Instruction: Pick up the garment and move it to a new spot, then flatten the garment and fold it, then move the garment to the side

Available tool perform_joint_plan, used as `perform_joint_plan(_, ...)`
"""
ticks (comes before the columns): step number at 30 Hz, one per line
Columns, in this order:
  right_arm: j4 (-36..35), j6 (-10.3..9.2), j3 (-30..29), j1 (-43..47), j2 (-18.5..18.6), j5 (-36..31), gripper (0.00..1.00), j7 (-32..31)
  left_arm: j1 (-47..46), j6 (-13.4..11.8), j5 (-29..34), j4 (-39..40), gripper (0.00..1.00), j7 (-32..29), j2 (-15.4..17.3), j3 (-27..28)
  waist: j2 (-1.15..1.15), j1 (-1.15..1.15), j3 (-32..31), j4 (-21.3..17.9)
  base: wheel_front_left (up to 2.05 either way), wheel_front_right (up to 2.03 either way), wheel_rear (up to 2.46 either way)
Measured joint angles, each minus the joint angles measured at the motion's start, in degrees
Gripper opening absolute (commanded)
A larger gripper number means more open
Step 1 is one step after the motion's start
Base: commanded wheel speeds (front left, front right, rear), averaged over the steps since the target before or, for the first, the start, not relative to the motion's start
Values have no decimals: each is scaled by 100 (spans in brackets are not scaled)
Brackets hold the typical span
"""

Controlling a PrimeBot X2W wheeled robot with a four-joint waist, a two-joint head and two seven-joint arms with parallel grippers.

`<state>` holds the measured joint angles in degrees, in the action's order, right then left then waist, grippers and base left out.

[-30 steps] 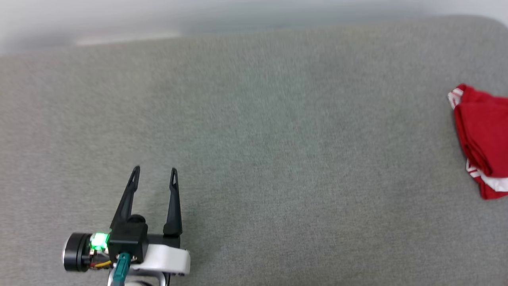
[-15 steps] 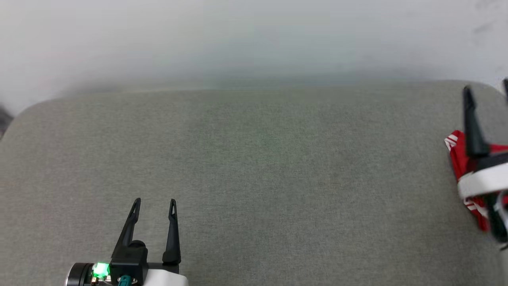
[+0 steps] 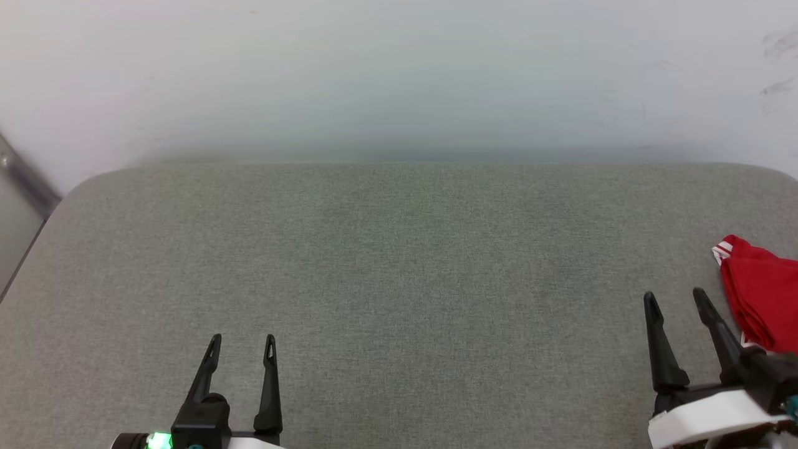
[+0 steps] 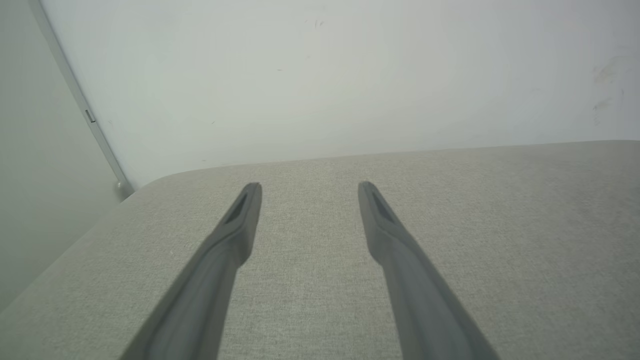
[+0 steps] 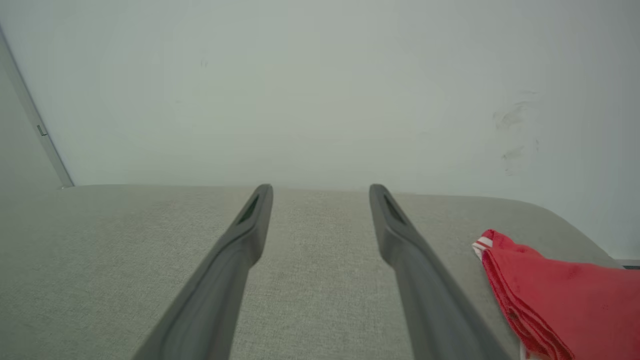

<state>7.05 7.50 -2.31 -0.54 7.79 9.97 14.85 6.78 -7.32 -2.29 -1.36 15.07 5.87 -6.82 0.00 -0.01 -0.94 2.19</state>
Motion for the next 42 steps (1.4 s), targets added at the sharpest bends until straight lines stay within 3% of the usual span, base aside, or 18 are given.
perform_joint_plan(23, -349, 0, -291, 649, -311, -100, 100, 10, 119, 314, -36, 4, 100, 0, -134, 233, 0, 1, -64, -9, 0, 0, 0)
perform_joint_plan(24, -332, 0, -285, 650, -315, -99, 0, 7, 120, 314, -32, -15, 0, 0, -137, 235, 0, 1, -65, -10, 0, 0, 0)
perform_joint_plan(29, -79, 0, -274, 684, -332, -37, 0, -64, 211, 330, -130, -261, 0, -29, -140, 205, 0, 1, -63, -12, 0, 0, 0)
perform_joint_plan(42, 56, 0, -292, 594, -358, 1371, 0, -419, 38, 487, -1713, -446, 0, -335, -132, 323, 0, 1, -44, -35, 0, 0, 0)
